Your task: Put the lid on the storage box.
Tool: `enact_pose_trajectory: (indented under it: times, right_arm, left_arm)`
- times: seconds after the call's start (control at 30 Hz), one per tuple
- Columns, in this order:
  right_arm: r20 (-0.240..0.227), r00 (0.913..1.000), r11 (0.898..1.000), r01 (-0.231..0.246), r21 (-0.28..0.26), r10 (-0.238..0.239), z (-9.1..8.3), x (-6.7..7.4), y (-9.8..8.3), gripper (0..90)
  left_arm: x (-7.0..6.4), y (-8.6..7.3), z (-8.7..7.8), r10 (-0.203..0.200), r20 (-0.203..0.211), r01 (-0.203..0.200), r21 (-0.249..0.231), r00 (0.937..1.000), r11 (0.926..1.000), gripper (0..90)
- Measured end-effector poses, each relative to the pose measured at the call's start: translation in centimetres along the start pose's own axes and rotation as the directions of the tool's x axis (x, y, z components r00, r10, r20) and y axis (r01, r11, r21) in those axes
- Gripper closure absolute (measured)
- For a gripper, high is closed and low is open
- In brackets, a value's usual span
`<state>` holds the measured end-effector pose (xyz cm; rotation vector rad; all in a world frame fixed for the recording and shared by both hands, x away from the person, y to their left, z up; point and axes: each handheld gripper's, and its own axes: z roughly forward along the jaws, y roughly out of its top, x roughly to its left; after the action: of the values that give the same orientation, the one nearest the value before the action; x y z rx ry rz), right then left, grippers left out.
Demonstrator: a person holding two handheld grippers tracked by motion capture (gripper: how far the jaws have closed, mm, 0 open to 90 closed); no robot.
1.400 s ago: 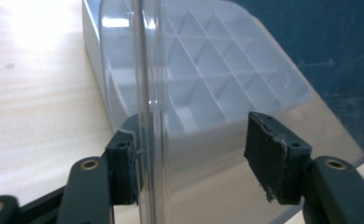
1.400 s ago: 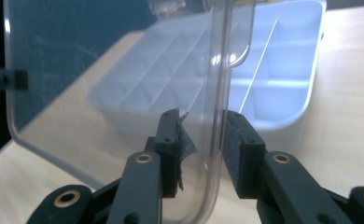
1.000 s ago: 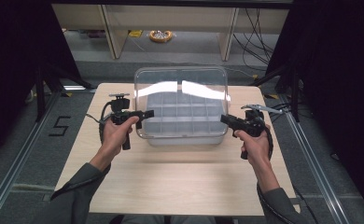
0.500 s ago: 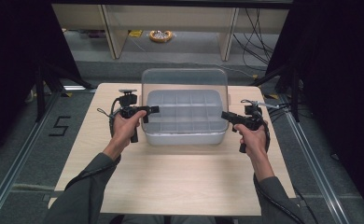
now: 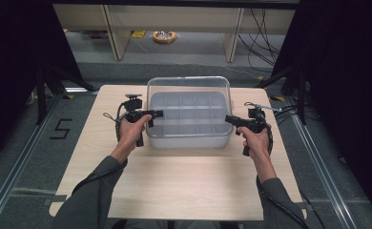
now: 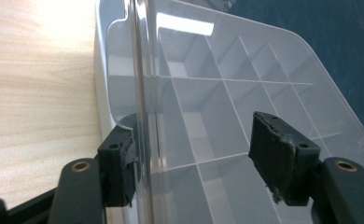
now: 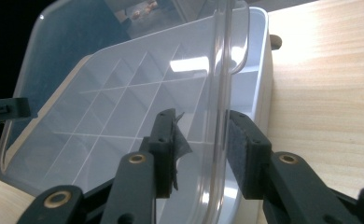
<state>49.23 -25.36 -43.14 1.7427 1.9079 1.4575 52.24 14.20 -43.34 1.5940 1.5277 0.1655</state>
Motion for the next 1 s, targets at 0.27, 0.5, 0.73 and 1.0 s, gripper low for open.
enact_pose_trajectory:
  times: [0.27, 0.5, 0.73, 1.0]
  right_arm:
    - [-0.001, 0.9999, 1.0, -0.017, 0.007, 0.017, 0.7, -0.5, -0.5, 64.3]
    - [0.013, 0.9993, 0.999, 0.034, 0.007, -0.034, 1.2, -1.0, -0.7, 61.4]
    - [0.012, 0.9999, 1.0, -0.005, 0.001, 0.005, 1.4, -0.7, -1.0, 60.8]
    - [0.033, 0.9972, 0.998, 0.068, -0.01, -0.067, 1.6, -0.6, -0.9, 58.5]
  left_arm:
    - [0.4, -0.3, 0.6, 0.007, 0.004, -0.007, 0.007, 1.0, 1.0, 36.0]
    - [0.0, -0.6, 0.7, 0.023, -0.017, -0.024, -0.024, 0.9996, 0.9994, 35.4]
    - [-0.3, -0.7, 0.5, 0.038, -0.044, -0.04, -0.034, 0.9983, 0.9986, 34.0]
    - [-0.8, -1.2, 0.6, 0.06, -0.102, -0.067, -0.071, 0.993, 0.9952, 31.4]
